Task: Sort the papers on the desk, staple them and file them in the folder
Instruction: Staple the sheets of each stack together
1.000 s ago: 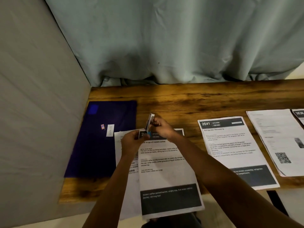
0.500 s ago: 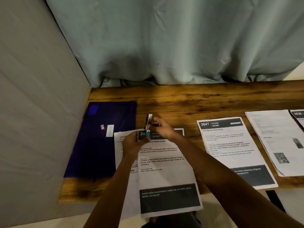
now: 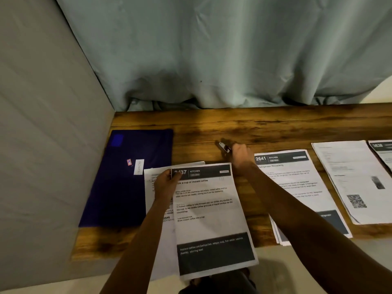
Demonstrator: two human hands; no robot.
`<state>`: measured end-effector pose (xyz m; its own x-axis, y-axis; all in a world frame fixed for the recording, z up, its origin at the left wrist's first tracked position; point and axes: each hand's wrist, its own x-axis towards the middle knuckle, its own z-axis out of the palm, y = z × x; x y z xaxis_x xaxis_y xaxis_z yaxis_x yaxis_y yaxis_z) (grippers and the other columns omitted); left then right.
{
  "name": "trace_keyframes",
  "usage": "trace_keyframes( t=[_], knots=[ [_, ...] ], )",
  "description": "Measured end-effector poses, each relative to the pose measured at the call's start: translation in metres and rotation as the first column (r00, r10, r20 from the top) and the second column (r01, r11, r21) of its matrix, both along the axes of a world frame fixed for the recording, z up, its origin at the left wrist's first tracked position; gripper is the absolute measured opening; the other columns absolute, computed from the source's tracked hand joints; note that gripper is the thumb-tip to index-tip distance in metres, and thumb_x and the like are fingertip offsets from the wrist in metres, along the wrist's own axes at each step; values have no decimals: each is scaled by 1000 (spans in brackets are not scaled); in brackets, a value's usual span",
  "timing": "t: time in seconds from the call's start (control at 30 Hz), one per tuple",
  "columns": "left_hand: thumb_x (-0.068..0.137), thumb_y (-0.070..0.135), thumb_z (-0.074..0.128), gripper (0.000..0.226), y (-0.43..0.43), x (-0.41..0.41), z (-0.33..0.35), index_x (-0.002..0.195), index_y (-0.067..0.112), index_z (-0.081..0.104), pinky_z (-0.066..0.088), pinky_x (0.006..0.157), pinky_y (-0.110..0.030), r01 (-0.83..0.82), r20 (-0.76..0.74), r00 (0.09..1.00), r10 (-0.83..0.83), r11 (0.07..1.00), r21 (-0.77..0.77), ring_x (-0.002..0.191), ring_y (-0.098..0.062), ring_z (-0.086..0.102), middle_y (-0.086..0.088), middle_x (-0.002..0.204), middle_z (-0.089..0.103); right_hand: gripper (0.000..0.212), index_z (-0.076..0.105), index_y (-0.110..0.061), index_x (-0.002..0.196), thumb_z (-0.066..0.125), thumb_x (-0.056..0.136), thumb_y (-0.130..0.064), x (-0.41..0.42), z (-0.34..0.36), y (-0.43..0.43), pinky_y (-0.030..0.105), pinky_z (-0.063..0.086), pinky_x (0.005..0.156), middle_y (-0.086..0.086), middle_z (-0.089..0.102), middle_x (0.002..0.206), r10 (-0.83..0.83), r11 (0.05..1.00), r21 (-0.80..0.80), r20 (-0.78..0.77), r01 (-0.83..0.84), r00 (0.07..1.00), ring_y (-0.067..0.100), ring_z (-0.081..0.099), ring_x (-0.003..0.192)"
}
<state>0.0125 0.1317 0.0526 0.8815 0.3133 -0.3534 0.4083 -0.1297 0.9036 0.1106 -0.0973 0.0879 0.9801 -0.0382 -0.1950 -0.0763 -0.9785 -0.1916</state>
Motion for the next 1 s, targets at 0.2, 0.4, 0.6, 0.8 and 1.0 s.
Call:
trace_keyframes(
  t=[0.2, 0.4, 0.6, 0.8, 1.0],
  knots=[
    [91, 28, 62, 7, 0, -8, -1, 85, 25, 60, 57, 68, -32, -25, 18, 1000, 25, 1000, -18, 76, -18, 68, -3, 86, 69, 21, 53, -8, 110, 53, 95, -23, -5, -27, -9, 32, 48, 88, 10, 61, 108, 0, 992, -130, 4, 1, 1000, 24, 60, 98],
    [92, 27, 61, 9, 2, -8, 2, 86, 19, 61, 57, 72, -35, -98, 26, 995, 99, 994, -44, 80, -22, 68, -6, 88, 68, 30, 55, -12, 121, 44, 98, -27, -17, -41, -14, 37, 35, 104, 11, 56, 127, 29, 1000, -9, 141, -28, 990, 28, 46, 122],
    [91, 26, 62, 7, 25, -7, 7, 87, 21, 63, 56, 82, -51, -123, 14, 992, 125, 989, -76, 88, -29, 69, -11, 96, 69, 30, 55, -4, 117, 34, 103, -21, -82, -13, 6, 6, 43, 64, -2, 59, 89, -266, 577, 813, 103, 73, 959, -1, 53, 77],
    [91, 22, 62, 4, 52, -8, 12, 90, 18, 62, 57, 80, -45, -223, -9, 975, 223, 972, -72, 86, -26, 70, -10, 94, 69, 21, 55, -14, 115, 46, 99, -24, -112, -37, 14, 34, 52, 88, 3, 64, 110, -21, 542, 827, -167, 152, 986, 15, 62, 101],
    [93, 16, 59, 25, 50, -10, 14, 116, 8, 55, 49, 73, -25, -244, 104, 968, 227, 951, 190, 93, -18, 61, -8, 107, 61, 27, 56, -8, 122, 50, 96, -11, -125, -50, 46, 25, 47, 90, 8, 62, 120, -165, 734, 670, 23, 107, 986, 20, 61, 109]
  ],
)
